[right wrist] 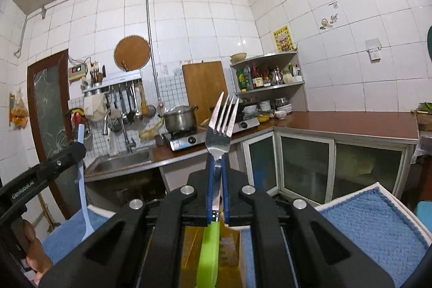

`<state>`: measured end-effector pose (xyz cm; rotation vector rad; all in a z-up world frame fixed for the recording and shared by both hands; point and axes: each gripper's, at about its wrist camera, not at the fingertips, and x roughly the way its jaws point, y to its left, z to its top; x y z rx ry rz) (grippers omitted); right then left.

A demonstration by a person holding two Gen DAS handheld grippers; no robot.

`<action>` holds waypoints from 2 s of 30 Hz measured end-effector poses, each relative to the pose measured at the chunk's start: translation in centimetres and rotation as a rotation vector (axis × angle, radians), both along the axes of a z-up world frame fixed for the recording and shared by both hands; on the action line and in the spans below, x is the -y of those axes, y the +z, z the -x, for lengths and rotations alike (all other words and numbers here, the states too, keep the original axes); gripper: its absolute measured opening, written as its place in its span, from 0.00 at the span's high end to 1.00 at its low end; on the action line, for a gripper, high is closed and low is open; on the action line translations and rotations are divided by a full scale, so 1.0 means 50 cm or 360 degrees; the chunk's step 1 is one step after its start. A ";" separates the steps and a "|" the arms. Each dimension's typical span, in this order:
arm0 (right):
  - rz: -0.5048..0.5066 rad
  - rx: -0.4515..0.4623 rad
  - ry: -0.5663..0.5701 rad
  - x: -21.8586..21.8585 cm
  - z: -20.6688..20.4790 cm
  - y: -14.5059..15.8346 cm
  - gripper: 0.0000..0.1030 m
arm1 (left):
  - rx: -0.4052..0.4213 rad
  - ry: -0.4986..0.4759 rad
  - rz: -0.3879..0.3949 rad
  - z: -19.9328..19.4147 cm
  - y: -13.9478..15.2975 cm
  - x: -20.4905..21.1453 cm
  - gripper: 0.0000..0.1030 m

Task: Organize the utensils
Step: 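Lift the fork with the right gripper while the left gripper lifts the spoon toward the caddy, then open both grippers to drop the fork and spoon into the yellow caddy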

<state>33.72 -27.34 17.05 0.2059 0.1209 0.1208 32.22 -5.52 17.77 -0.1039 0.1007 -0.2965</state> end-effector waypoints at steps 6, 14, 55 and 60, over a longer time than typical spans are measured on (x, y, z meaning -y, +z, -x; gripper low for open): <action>0.0004 0.0103 0.0007 -0.005 -0.053 -0.031 0.94 | 0.0073 0.0004 0.0028 -0.059 -0.025 0.019 0.97; 0.0132 0.0185 -0.0002 -0.028 -0.085 -0.073 0.95 | 0.0016 0.0015 0.0081 -0.139 -0.089 0.025 0.97; 0.0183 -0.0468 0.0076 -0.037 0.062 -0.167 0.49 | -0.0453 0.0212 -0.0169 0.075 -0.151 -0.111 0.08; 0.0176 -0.0569 0.0060 -0.041 0.130 -0.170 0.41 | -0.0508 0.0254 -0.0180 0.152 -0.156 -0.137 0.05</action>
